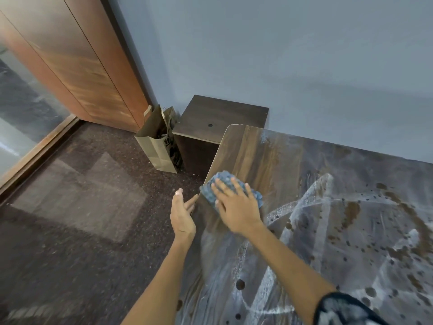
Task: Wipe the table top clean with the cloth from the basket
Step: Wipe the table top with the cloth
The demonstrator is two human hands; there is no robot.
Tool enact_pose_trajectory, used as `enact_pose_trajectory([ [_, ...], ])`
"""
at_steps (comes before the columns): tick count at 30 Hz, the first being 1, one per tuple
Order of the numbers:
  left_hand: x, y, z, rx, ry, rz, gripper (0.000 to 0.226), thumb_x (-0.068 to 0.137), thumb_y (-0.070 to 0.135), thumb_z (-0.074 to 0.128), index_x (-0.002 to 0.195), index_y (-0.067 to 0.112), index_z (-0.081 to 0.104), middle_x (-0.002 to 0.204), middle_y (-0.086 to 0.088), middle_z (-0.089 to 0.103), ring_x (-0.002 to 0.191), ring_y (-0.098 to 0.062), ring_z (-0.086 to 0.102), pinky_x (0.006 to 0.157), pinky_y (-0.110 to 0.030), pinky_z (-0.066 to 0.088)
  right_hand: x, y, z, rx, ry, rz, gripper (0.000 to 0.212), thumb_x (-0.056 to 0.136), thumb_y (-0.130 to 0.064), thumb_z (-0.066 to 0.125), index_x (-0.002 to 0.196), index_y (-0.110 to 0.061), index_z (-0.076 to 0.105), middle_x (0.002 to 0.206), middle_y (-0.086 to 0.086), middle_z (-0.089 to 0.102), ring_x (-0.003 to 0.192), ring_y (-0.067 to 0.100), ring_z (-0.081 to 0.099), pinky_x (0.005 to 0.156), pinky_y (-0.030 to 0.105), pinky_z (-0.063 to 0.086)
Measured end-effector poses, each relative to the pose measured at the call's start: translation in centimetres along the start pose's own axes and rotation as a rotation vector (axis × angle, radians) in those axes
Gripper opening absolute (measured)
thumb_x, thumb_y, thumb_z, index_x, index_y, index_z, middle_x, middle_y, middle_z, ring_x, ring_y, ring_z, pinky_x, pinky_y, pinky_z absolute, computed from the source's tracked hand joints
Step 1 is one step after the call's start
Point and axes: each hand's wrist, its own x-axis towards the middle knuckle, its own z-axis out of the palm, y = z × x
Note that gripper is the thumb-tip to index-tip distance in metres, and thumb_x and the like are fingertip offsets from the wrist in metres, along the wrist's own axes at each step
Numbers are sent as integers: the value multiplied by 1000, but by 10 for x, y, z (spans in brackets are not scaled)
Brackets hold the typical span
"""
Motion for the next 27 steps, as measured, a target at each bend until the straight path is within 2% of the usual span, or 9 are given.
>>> enact_pose_trajectory([
  [3, -3, 0, -2, -1, 14, -17, 52, 99, 42, 27, 140, 12, 37, 126, -21, 57, 111, -19, 58, 94, -25, 36, 17, -18, -5, 83, 30, 131, 51, 101, -34, 28, 150, -30, 14, 160, -11, 4, 147, 28, -3, 116, 52, -3],
  [6, -5, -3, -6, -14, 64, -36, 49, 98, 43, 30, 135, 12, 42, 121, -19, 58, 104, -17, 60, 87, -23, 42, -8, -44, 14, 99, 37, -1, 52, 99, -32, 31, 150, -29, 19, 159, -10, 9, 147, 28, 0, 115, 49, -9],
  [8, -6, -6, -11, -17, 103, -52, 47, 98, 44, 32, 130, 13, 47, 122, -16, 56, 97, -11, 59, 81, -20, 42, -30, -47, 23, 72, 35, -105, 50, 98, -32, 31, 148, -30, 24, 158, -11, 16, 147, 27, 8, 116, 48, -4],
  [12, -9, -6, -14, 39, 58, -25, 49, 99, 41, 29, 137, 13, 42, 130, -19, 53, 113, -22, 55, 101, -34, 40, -20, -22, 15, 15, 8, -95, 50, 99, -38, 27, 148, -36, 18, 157, -18, 11, 147, 19, 8, 116, 48, 1],
  [16, -16, -4, -14, 66, 48, -6, 47, 98, 43, 31, 134, 16, 43, 115, -18, 63, 102, -14, 61, 88, -25, 41, 7, -20, -2, 80, 27, 136, 51, 101, -35, 26, 150, -32, 13, 159, -13, 4, 147, 24, -3, 117, 50, -2],
  [19, -18, -8, -15, 136, 84, 29, 53, 92, 50, 33, 131, 18, 47, 122, -12, 59, 106, -17, 59, 99, -36, 41, -14, -42, 10, 68, 11, -29, 53, 100, -31, 31, 150, -30, 15, 160, -10, 5, 147, 27, -1, 116, 50, -5],
  [22, -18, -10, -18, 222, 137, 19, 69, 75, 66, 32, 126, 23, 52, 117, -4, 62, 112, -24, 56, 103, -47, 38, -48, -39, 24, 34, -12, -236, 50, 97, -34, 31, 147, -33, 25, 157, -14, 18, 146, 23, 12, 116, 50, 3],
  [24, -19, -9, -18, 233, 109, 37, 72, 73, 68, 32, 126, 24, 51, 114, -4, 63, 111, -24, 57, 103, -48, 39, -42, -22, 19, -1, -29, -233, 49, 98, -36, 28, 147, -35, 23, 157, -17, 16, 146, 21, 12, 116, 49, 3],
  [27, -22, -7, -18, 171, 64, 45, 68, 77, 64, 34, 130, 22, 47, 102, -6, 67, 107, -19, 61, 103, -42, 41, -13, -4, 7, -8, 3, -36, 50, 101, -37, 25, 150, -35, 14, 158, -18, 6, 147, 20, 3, 117, 47, 0],
])
